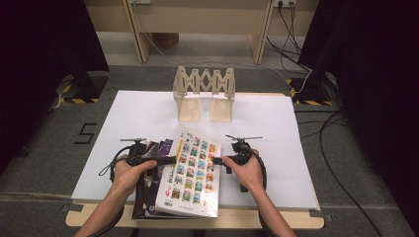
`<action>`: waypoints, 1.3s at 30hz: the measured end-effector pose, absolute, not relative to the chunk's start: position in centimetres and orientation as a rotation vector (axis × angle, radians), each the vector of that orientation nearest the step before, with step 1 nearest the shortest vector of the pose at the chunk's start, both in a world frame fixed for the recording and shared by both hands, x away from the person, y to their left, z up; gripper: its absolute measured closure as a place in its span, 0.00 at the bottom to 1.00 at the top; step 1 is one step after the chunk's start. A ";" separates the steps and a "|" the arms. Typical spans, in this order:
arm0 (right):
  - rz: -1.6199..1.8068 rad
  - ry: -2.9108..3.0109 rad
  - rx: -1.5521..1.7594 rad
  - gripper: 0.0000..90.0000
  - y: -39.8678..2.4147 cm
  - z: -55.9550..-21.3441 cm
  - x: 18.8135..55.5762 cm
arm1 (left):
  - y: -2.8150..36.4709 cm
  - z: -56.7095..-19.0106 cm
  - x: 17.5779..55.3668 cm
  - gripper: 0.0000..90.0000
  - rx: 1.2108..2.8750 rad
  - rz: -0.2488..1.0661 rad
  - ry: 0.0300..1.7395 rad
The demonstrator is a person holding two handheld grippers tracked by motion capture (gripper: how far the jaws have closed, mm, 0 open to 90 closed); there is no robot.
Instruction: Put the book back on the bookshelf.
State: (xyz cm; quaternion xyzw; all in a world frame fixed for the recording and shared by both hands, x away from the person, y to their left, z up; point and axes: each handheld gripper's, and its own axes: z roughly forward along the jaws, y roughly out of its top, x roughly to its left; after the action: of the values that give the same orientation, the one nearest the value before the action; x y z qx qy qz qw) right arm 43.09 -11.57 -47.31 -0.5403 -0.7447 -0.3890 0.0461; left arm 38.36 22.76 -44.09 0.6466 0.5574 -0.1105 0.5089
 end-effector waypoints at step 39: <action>-1.242 -2.080 -1.679 0.64 -9.4 -46.4 47.6 | 24.8 -47.0 40.1 0.81 1.631 -0.302 1.329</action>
State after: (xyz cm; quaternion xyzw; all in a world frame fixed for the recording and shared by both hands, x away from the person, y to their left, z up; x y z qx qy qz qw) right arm 47.57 -9.43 -46.36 -0.5671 -0.7022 -0.4194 0.0968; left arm 40.14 24.81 -46.99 0.6704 0.5464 -0.1240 0.4864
